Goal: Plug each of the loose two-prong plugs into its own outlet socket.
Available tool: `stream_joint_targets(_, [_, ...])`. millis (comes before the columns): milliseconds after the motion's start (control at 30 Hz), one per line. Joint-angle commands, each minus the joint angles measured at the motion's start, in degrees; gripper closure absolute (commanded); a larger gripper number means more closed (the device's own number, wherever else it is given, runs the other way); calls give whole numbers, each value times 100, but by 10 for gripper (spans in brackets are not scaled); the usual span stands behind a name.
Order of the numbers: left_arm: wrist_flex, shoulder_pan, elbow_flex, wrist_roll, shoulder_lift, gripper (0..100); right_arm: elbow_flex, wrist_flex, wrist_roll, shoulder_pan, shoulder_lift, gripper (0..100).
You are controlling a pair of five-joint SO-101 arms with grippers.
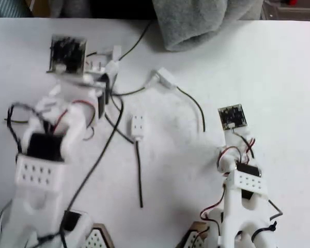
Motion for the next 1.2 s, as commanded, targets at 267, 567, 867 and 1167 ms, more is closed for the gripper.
stream_joint_targets(267, [-2690,57,2927,607,-3011,976,18,-75,62,-233,-119,979])
stream_joint_targets(567, [-2752,374,3921,607,-4303,976,-334,13,62,-497,-242,979])
stream_joint_targets(867, [-2743,910,4290,624,-4840,976,-4413,2756,18,-2009,-752,979])
stream_joint_targets(1167, [-2708,1323,4633,598,-5218,976,-7868,4400,9,-4585,154,979])
